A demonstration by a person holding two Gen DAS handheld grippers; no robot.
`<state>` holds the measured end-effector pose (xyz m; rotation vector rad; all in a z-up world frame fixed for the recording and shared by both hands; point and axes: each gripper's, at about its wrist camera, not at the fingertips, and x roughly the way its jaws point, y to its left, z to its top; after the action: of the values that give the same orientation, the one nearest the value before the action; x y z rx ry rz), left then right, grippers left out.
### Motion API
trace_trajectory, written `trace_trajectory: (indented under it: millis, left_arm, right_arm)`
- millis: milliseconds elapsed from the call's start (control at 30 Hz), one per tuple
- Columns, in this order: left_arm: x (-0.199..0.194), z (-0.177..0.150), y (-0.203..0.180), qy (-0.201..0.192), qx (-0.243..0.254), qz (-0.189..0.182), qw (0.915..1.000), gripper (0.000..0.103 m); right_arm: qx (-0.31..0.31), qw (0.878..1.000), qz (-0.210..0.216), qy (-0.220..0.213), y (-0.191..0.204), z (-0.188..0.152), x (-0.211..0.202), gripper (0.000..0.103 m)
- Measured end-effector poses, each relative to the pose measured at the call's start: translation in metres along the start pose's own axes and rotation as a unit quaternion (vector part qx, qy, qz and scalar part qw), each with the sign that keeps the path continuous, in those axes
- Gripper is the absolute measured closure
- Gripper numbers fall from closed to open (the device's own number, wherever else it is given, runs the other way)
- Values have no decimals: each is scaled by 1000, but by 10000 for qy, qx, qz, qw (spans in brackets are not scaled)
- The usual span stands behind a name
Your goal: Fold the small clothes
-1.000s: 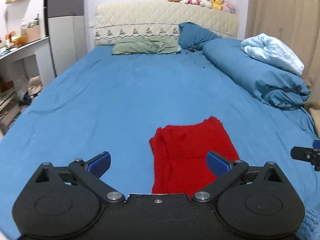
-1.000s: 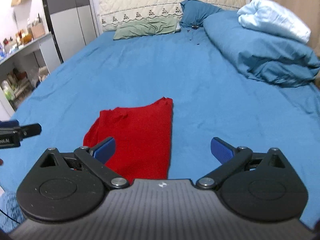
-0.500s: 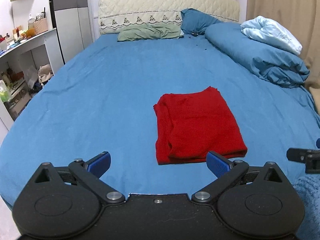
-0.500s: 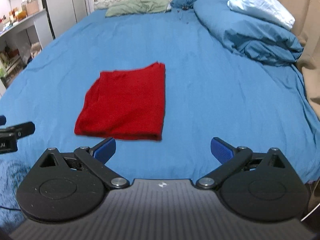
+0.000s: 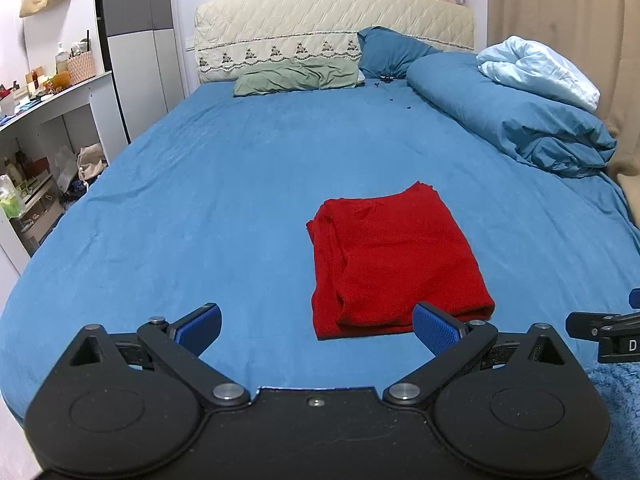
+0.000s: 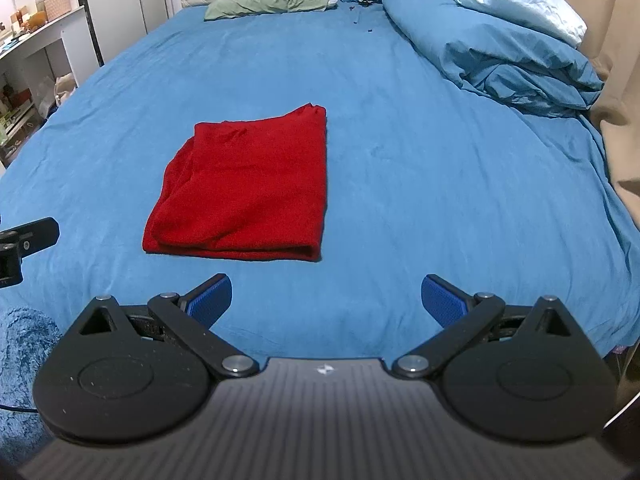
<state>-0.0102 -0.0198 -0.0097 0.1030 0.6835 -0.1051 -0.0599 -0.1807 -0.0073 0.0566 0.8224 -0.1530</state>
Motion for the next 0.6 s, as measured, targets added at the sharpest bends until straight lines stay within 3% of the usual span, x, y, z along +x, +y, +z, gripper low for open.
trace_trajectory:
  millis: [600]
  left_arm:
    - [-4, 2, -2, -54, 28, -31, 10000, 0]
  right_arm:
    - [82, 10000, 27, 42, 1, -2, 2, 0]
